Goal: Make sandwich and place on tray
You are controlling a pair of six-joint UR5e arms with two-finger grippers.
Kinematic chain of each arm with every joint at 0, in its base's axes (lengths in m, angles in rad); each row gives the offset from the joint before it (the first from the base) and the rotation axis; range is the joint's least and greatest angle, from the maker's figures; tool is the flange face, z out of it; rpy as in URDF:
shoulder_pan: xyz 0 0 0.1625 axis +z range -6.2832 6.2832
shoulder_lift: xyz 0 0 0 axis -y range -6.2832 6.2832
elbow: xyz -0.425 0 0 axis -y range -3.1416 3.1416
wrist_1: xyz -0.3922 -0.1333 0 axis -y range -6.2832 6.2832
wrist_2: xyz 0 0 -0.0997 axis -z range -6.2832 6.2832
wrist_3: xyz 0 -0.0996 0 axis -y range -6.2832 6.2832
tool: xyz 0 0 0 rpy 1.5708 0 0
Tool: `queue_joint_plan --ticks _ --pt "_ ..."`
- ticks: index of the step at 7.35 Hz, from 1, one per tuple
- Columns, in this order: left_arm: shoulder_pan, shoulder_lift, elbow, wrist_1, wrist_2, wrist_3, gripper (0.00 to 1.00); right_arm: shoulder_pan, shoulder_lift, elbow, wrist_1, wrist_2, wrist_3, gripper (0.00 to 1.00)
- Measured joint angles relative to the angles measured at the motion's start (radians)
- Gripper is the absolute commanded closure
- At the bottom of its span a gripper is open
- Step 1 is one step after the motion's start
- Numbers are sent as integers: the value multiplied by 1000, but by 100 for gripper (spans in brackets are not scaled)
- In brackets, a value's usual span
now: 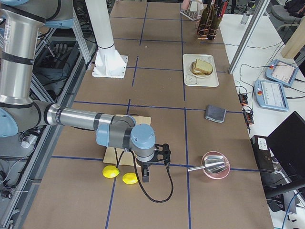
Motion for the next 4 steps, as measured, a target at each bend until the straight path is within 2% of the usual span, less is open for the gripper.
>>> queue_joint_plan --ticks 4 --pt "-9 19 -16 2 3 -28 0 0 -2 1 -1 -6 -1 0"
